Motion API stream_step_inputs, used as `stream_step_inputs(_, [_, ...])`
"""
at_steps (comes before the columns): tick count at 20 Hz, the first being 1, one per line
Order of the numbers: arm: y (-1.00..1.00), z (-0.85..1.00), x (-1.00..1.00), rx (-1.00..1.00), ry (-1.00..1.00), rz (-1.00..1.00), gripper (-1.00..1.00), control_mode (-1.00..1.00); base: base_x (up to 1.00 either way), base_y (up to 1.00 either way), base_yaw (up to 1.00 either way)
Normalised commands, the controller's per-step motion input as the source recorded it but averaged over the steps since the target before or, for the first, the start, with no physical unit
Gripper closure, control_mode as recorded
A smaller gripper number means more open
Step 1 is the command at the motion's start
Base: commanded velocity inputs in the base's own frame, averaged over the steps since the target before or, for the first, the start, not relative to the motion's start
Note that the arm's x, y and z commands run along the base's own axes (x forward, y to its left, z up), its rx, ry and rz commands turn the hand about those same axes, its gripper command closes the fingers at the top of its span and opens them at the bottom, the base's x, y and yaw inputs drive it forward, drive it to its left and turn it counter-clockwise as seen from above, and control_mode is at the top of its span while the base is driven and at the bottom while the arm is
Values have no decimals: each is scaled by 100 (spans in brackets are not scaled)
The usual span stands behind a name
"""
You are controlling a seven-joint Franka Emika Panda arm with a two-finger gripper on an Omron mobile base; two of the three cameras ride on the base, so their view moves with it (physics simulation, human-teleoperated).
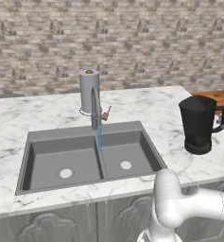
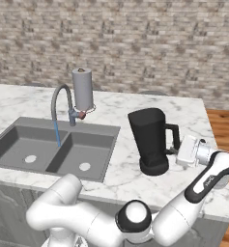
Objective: Turn on the sink faucet and place the jug under the water for a few seconds to fill it up.
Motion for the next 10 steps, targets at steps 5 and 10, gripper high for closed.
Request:
stream_step_inputs(5, [1, 0, -9, 0, 0, 0, 100, -100, 0, 0, 0])
stream_step_inputs(10, [11, 0, 0, 0, 0, 0, 100, -100, 0, 0, 0])
